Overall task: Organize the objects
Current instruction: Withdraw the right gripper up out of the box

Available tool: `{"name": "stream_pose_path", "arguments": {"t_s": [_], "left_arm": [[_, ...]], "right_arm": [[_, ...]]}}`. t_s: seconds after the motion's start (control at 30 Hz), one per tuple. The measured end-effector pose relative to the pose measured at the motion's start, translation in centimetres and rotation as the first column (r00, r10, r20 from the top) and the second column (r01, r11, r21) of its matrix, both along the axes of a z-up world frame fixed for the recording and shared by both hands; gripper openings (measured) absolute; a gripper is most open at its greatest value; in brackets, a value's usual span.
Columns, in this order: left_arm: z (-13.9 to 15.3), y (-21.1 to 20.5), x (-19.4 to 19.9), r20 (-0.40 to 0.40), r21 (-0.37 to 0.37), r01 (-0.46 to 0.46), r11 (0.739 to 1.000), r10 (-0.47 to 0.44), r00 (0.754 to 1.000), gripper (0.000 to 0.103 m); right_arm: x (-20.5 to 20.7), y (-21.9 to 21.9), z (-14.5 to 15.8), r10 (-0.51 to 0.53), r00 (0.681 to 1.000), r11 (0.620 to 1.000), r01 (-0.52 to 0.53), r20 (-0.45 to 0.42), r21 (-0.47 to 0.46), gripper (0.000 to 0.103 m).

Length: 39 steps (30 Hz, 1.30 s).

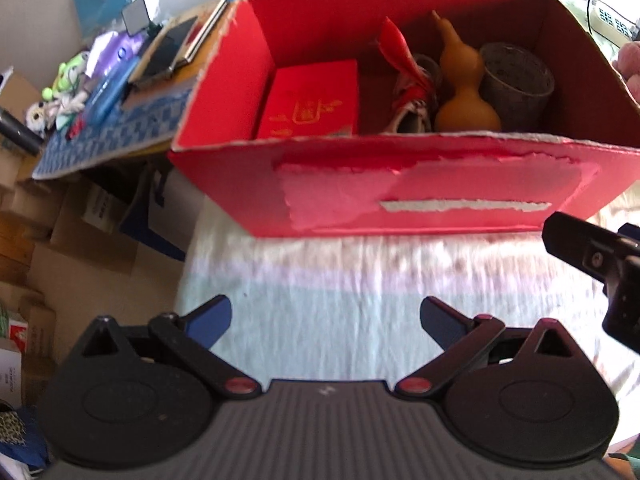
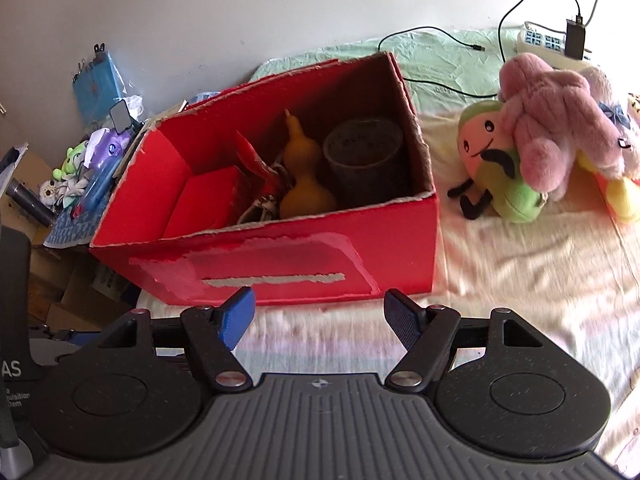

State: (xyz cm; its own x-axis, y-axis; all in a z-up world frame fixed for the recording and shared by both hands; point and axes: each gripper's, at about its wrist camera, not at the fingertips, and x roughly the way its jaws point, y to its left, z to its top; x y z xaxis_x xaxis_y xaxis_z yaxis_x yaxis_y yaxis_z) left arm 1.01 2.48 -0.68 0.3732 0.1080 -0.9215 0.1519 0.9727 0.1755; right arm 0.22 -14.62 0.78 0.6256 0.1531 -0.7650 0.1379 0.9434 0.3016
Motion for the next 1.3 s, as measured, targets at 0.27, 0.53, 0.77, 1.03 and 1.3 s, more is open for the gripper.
{"name": "stream_pose_path", "arguments": {"t_s": [0.27, 0.53, 0.77, 1.03, 1.3], "left_arm": [[0.4, -1.0, -0.8, 0.018, 0.015, -0.007, 1.0, 0.007, 1.0, 0.1], [3.8, -0.5, 0.5, 0.125, 0.02, -0.028, 0.999, 0.025, 0.992, 0.1], [6.5, -0.8, 2.4, 0.194, 0.009, -0.001, 1.0, -0.001, 0.981, 0.1], [7.0, -1.4, 4.9, 0.221, 0.006, 0.039, 0.999, -0.039, 0.974, 0.1], [5.4, -1.3, 6.7, 0.187, -0.004, 0.062, 0.998, -0.06, 0.981, 0.1]], "right_arm": [[-0.2, -0.6, 0.2, 0.014, 1.0, 1.0, -0.015, 0.009, 0.005, 0.074], [0.3, -1.5, 2.5, 0.003, 0.997, 1.0, -0.004, 0.081, 0.018, 0.074], [1.6, -1.9, 4.6, -0.019, 0.988, 1.0, 0.018, 0.155, 0.007, 0.074], [3.9, -1.6, 4.8, -0.048, 0.984, 0.999, 0.05, 0.173, -0.005, 0.074], [5.6, -0.9, 4.0, -0.054, 0.987, 0.998, 0.057, 0.152, -0.017, 0.074]]}}
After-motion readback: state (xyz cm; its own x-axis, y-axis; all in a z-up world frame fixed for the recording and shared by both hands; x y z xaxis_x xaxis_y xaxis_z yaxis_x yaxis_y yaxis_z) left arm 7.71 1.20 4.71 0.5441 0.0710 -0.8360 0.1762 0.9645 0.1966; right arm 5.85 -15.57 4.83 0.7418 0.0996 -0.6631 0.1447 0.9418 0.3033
